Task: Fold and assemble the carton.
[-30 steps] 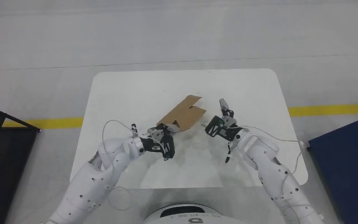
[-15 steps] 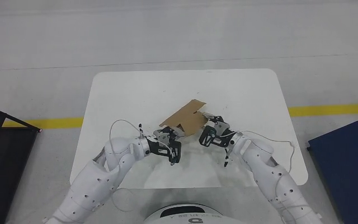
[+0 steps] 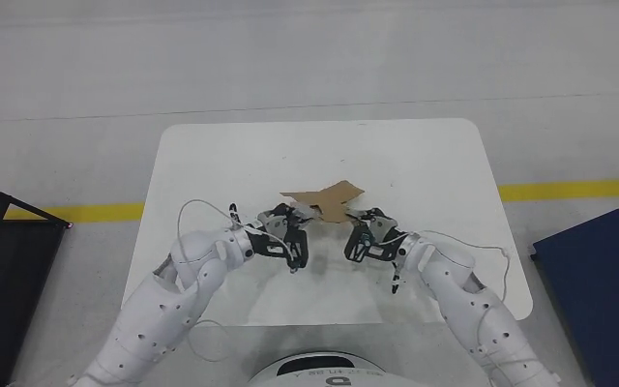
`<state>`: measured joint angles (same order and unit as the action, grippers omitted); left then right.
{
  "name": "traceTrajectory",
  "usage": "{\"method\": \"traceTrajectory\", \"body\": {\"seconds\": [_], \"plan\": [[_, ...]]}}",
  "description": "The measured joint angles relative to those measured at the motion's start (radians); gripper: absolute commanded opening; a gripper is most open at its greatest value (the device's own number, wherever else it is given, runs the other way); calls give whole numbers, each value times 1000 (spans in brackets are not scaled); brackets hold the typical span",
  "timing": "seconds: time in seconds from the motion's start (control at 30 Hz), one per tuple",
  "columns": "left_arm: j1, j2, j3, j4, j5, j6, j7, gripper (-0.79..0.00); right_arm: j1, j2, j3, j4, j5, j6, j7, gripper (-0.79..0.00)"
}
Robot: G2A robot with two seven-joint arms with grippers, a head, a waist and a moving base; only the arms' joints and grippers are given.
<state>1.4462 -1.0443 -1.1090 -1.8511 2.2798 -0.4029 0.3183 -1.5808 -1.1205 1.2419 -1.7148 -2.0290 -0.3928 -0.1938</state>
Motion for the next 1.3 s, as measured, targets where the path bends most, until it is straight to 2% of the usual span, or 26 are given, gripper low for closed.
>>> {"method": "traceTrajectory", "body": {"seconds": [0.07,0.13,0.3,0.5,0.9,1.07,1.23,1.3], "plan": [[26,5,-44,-16,-22,34,2,0,-6,-1,26,-2,82,9,-24,-785],[62,12,-97,-27,-51,69,16,0,-21,0,73,-3,209,-15,-98,-785],[148,27,-204,-17,-105,116,78,0,-33,4,196,64,622,-169,-279,-785],[221,36,-302,8,-210,149,171,0,31,6,258,203,1029,-388,-255,-785],[231,37,-317,11,-240,143,193,0,33,6,255,206,1053,-399,-247,-785],[231,37,-317,11,-240,143,193,0,68,1,203,205,1114,-458,-174,-785],[231,37,-317,11,-240,143,193,0,80,-5,167,206,1092,-564,-250,-785],[231,37,-317,11,-240,143,193,0,80,-5,167,207,1093,-564,-251,-785]]}}
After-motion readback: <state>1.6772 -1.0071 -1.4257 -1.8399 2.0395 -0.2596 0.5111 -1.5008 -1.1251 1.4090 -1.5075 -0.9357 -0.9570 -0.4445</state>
